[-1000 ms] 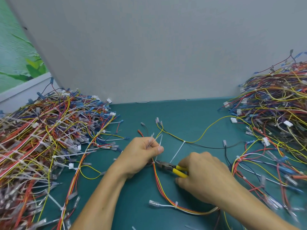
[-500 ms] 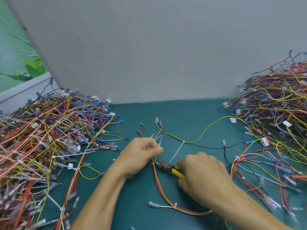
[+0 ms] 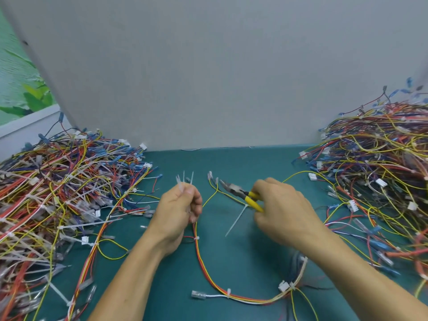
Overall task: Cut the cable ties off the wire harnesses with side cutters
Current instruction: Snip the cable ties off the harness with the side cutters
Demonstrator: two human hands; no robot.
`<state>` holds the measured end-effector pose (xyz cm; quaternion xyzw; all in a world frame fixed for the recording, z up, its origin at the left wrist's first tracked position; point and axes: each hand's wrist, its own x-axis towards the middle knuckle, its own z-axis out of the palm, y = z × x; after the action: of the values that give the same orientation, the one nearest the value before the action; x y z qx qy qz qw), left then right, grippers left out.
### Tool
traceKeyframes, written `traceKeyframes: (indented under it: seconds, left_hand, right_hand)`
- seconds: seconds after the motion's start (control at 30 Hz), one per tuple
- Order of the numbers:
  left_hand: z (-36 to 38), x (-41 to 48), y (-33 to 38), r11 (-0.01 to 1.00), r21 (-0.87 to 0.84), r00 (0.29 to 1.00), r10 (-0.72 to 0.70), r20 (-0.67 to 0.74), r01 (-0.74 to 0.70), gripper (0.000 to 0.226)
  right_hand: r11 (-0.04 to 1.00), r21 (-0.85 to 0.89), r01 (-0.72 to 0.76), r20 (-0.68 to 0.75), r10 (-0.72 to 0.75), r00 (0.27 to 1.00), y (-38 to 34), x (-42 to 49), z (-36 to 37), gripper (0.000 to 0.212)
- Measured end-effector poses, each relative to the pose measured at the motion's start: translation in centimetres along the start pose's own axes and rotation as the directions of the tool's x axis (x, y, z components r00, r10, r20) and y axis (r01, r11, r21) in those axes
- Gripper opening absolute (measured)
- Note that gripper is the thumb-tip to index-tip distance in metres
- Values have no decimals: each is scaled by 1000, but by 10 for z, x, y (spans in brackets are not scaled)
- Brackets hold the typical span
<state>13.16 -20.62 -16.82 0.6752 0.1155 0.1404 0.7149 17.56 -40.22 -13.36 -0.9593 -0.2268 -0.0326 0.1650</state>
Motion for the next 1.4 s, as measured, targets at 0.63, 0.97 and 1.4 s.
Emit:
traceKeyframes:
  seconds: [0.63,0.97,1.4]
  left_hand:
    - [18,-16,-7,694,602,913,230,336,-396,33]
    - [24,-21,-4,393,599,715,338,612,-698,14]
    - [29,-21,-11,608,647,871,168,462,-461,28]
  right_hand:
    - [949,312,-49,113,14,994,26,4,20,14]
    - [927,373,45,166,-115,979,27,-18,21,17]
    - [921,389,38,113,-89,990,24,-18,25,13]
